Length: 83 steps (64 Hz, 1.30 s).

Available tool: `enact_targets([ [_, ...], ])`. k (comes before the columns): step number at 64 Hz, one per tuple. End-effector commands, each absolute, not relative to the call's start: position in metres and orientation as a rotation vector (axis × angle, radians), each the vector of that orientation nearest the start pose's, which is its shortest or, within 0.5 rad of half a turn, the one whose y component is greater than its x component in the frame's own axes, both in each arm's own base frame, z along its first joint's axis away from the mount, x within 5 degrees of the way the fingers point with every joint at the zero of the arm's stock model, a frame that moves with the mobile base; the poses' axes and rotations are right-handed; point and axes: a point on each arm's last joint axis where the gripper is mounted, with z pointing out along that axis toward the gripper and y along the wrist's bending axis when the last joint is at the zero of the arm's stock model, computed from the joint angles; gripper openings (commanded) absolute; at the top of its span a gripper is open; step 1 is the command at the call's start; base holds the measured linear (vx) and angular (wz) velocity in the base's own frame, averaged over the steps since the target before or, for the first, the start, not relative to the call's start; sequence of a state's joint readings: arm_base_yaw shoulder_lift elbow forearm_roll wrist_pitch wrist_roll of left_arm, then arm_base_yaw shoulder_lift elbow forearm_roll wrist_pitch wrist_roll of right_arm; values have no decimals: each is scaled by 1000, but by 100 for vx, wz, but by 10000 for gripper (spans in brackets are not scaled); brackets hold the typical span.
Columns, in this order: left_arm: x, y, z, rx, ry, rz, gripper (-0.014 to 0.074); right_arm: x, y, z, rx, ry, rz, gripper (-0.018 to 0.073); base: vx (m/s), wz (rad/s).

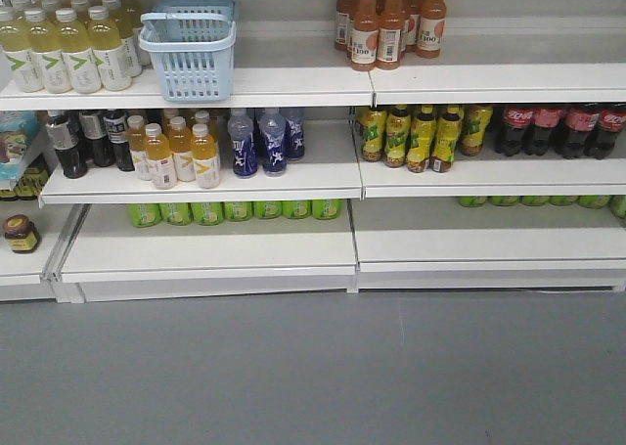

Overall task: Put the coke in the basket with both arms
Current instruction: 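Drive the base toward the shelf holding the light-blue basket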

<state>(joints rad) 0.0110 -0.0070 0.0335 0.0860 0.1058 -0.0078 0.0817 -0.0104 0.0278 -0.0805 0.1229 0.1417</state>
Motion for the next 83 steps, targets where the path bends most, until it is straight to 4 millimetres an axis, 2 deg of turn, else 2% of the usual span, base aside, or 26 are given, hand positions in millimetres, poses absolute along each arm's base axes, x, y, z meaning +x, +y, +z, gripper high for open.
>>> enact_targets([
  [1,56,1,201,48,1523,71,-6,56,4,198,-23,1539,99,-9,14,-2],
  [83,56,1,201,48,1523,71,-6,56,4,198,-23,1539,99,-9,17,1],
])
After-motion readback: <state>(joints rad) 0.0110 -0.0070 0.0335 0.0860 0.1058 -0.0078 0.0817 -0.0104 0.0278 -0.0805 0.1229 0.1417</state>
